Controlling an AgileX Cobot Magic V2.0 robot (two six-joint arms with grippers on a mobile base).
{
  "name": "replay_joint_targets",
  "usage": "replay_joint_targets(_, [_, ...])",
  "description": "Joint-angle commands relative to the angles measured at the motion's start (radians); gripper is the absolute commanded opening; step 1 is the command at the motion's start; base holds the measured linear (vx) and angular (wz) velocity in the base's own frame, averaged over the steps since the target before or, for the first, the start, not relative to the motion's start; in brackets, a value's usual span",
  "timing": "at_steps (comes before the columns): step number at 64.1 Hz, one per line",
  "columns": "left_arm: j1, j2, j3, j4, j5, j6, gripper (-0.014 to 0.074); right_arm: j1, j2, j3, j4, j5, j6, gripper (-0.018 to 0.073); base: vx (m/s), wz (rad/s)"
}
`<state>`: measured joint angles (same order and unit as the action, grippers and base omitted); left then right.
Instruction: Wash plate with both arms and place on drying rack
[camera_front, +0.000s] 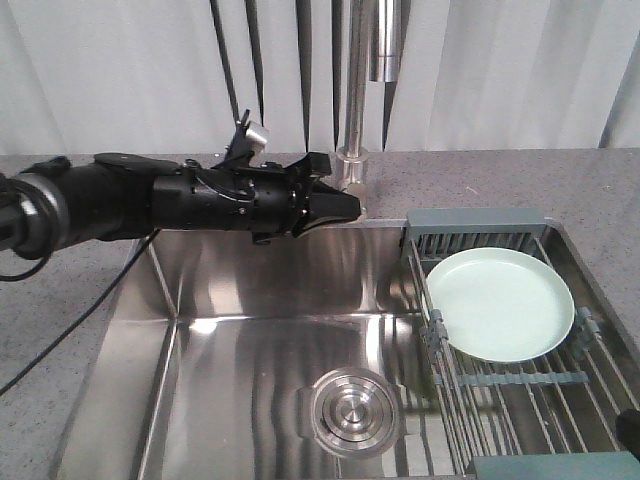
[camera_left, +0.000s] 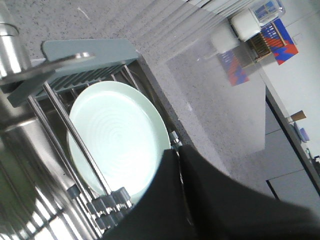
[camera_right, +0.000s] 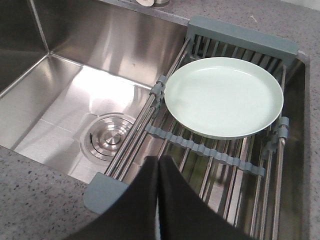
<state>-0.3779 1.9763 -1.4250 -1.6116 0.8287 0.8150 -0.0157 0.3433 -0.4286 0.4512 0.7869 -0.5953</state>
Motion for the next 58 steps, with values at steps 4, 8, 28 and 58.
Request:
replay_joint_targets(4, [-0.010, 0.050, -0.128, -0.084, 0.036, -0.003, -0.0006, 0.003, 0.008, -0.026, 0.007, -0.059, -0.008, -0.0004, 0.00, 0.00])
replay_joint_targets(8, [-0.010, 0.095, -0.166, -0.088, 0.037, -0.006, -0.0006, 0.003, 0.008, -0.026, 0.007, -0.059, -0.008, -0.0004, 0.00, 0.00])
replay_joint_targets(28, [-0.010, 0.224, -0.303, -0.151, 0.040, -0.012, -0.0006, 0.003, 0.008, -0.026, 0.007, -0.059, -0.008, -0.0004, 0.00, 0.00])
replay_joint_targets(58, [-0.003, 0.261, -0.445, -0.158, -0.084, -0.012, -0.0006, 0.003, 0.008, -0.026, 0.007, -0.058, -0.008, -0.0004, 0.00, 0.00])
